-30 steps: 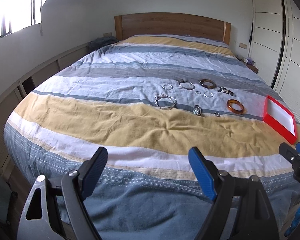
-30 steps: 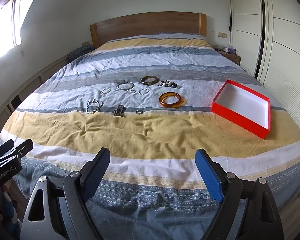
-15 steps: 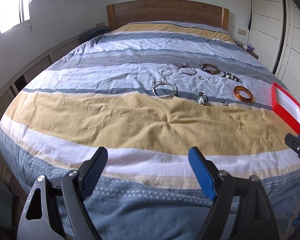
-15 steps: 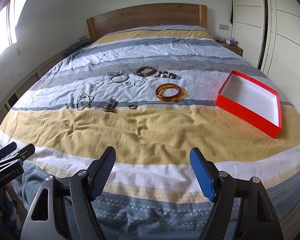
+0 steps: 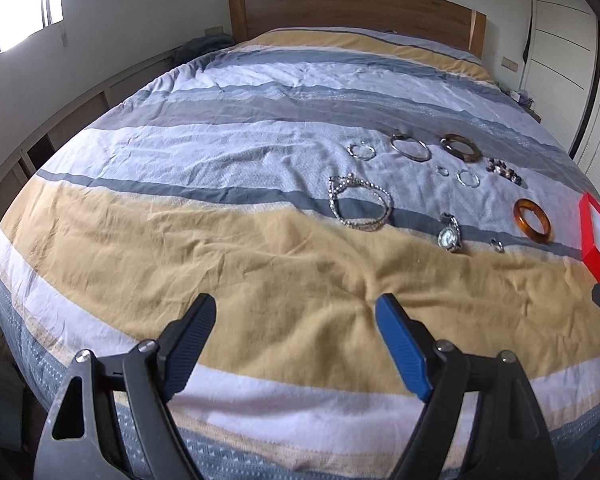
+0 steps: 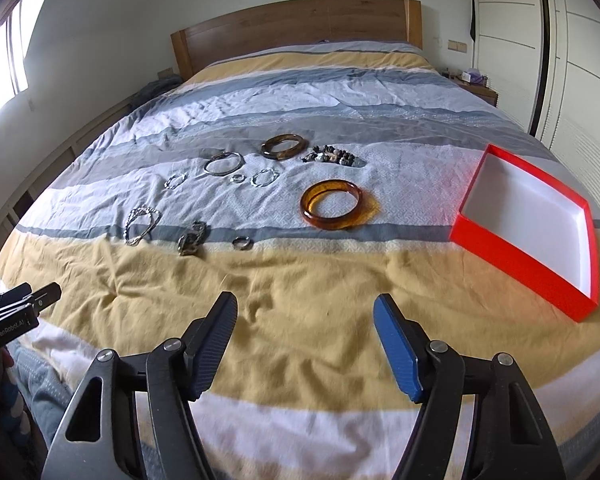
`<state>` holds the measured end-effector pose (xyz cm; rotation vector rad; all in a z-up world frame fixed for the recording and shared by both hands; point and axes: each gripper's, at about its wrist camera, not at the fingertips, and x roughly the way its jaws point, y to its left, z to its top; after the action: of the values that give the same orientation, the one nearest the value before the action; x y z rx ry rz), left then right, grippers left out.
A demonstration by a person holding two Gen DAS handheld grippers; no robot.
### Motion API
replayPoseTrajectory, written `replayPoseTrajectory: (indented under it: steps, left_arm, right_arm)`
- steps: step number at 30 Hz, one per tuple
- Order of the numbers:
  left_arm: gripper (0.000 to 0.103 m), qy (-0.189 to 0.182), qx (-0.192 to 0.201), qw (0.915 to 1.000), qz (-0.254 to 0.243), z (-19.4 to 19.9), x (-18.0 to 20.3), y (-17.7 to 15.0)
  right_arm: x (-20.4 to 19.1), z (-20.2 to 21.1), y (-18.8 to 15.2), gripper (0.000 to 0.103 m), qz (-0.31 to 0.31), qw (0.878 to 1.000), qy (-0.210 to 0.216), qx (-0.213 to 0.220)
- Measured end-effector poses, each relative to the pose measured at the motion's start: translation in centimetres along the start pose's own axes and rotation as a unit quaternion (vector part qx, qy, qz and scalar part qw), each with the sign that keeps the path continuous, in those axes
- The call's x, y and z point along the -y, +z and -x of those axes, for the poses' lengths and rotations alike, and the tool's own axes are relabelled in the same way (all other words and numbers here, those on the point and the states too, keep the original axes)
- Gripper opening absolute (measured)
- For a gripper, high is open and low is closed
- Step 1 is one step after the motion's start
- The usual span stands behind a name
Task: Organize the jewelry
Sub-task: 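Move both tools toward the jewelry on the bed, then grasp the amber bangle with the right tool while the left tool grasps the silver chain necklace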
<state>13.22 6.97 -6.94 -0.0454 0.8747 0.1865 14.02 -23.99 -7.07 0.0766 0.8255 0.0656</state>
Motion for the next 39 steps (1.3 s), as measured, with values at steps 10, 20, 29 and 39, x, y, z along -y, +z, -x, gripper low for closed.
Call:
replayPoseTrajectory:
  steps: [10, 20, 29, 39]
  left_arm:
    - [0.07, 0.005, -0.015, 0.9996, 0.025, -7.2, 0.4, 5.6]
    - [0.062, -0.027, -0.05, 0.998, 0.028, -14.3, 0.7, 7.1]
    - [0.048, -0.025, -0.037, 0.999, -0.008, -16.7, 2.3, 7.0]
    - [0.003, 0.017, -0.005, 0.999, -0.041, -15.1, 3.9, 7.5]
  right_arm:
    - [2.1, -6.5, 5.1, 0.06, -0.006, 1.0, -0.017, -0.007]
    - [4.7, -15.8, 8.4, 0.058, -0.013, 0.998, -0.047, -0.042]
    - [4.5, -18.8, 8.1, 0.036, 0.014, 0.999, -0.038, -0.035]
    - [3.8, -16.6, 8.4, 0.011, 0.032, 0.999, -0.024, 0.009]
